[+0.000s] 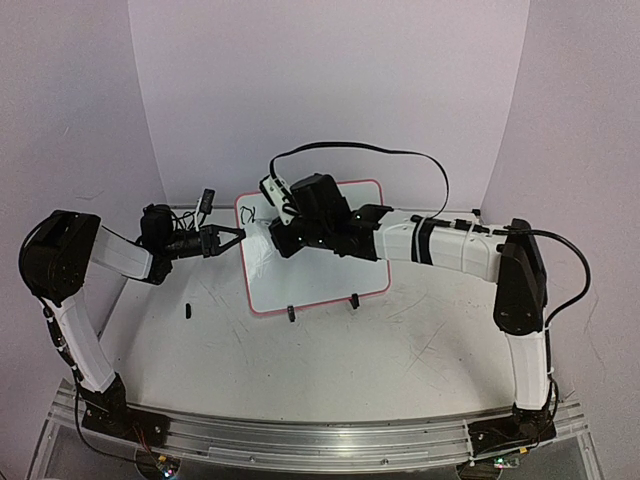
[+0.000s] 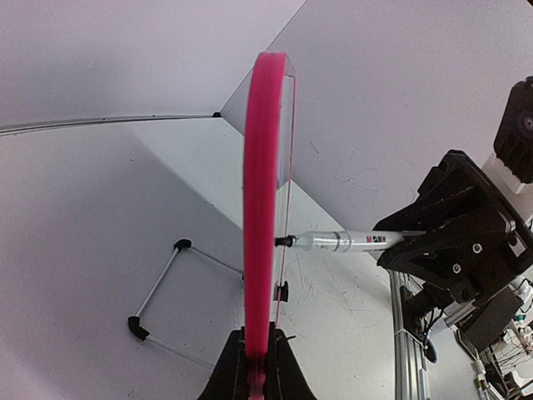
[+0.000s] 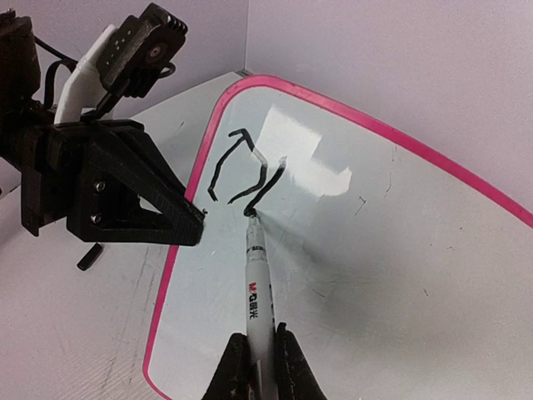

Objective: Write a sentence on the whiteboard

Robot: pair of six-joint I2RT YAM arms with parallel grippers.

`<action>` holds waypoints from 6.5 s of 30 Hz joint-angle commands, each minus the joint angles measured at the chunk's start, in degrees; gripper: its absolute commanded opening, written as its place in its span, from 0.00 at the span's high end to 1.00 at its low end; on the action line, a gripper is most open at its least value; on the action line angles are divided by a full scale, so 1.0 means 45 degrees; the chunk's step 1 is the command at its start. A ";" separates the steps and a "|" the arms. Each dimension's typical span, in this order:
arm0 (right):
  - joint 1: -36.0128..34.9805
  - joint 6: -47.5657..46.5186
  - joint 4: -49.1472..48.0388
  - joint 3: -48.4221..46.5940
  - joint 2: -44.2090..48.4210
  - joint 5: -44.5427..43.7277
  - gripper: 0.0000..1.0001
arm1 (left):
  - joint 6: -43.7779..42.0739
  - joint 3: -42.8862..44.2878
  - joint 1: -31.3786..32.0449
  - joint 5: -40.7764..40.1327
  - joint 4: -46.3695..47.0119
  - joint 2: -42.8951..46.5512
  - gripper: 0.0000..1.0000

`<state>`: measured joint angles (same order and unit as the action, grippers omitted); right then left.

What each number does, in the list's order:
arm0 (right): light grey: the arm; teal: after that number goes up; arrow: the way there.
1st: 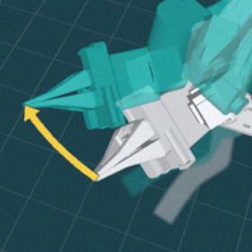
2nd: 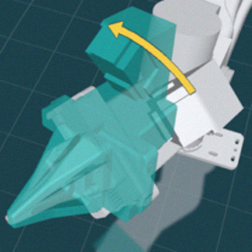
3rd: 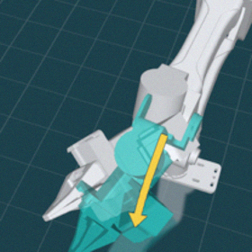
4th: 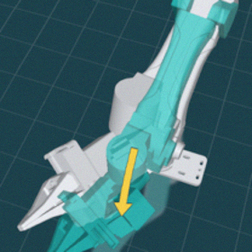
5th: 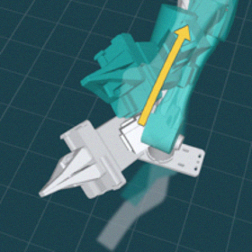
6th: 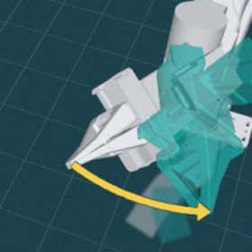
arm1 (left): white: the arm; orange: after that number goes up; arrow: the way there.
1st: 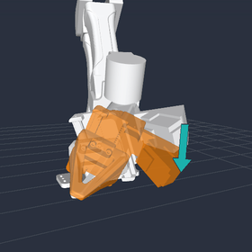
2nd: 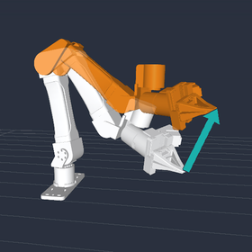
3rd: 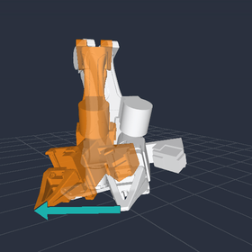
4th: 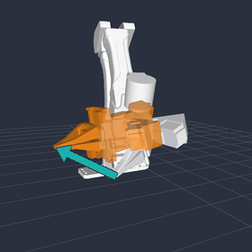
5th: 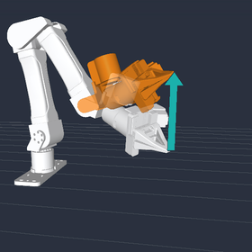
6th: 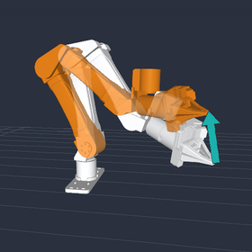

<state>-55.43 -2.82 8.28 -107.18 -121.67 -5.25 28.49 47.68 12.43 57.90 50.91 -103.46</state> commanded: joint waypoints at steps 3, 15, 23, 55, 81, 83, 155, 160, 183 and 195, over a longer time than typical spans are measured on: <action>0.0145 0.0081 -0.0005 -0.0824 0.0017 -0.0789 1.00 | -0.0161 0.0514 0.0065 0.0492 0.0346 0.0239 1.00; 0.0294 0.0433 0.0366 -0.1109 0.0013 -0.1390 1.00 | -0.0145 0.0564 0.0071 0.0537 0.0343 0.0207 1.00; 0.0092 -0.0547 -0.1830 0.1588 0.2061 0.0898 1.00 | -0.0158 0.0538 0.0064 0.0531 0.0334 0.0219 1.00; 0.0380 0.0193 -0.0873 0.0335 0.0628 0.0077 1.00 | -0.0167 0.0555 0.0068 0.0531 0.0296 0.0246 1.00; 0.0594 0.0528 -0.0558 0.0677 0.0811 -0.0658 1.00 | -0.0187 0.0551 0.0071 0.0532 0.0262 0.0237 1.00; 0.0636 0.0528 -0.0571 0.0794 0.0931 -0.0718 1.00 | -0.0201 0.0544 0.0070 0.0531 0.0266 0.0228 1.00; 0.0492 0.1368 -0.0356 0.1442 0.0717 -0.0062 1.00 | -0.0214 0.0660 0.0071 0.0572 0.0166 0.0138 1.00; 0.0482 0.1337 -0.0378 0.1773 0.1081 -0.0737 1.00 | -0.0227 0.0654 0.0070 0.0551 0.0153 0.0130 1.00; 0.0380 0.0192 -0.3594 0.4221 0.3801 0.1402 1.00 | -0.0221 0.0787 0.0070 0.0747 0.0125 0.0228 1.00; 0.0440 -0.0415 -0.3403 0.4290 0.3815 0.1636 1.00 | -0.0967 0.0445 0.0179 0.0121 -0.0068 0.0685 1.00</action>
<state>-53.67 -3.75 -5.16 -87.22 -106.80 1.33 26.92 48.73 12.47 58.67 49.04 -103.16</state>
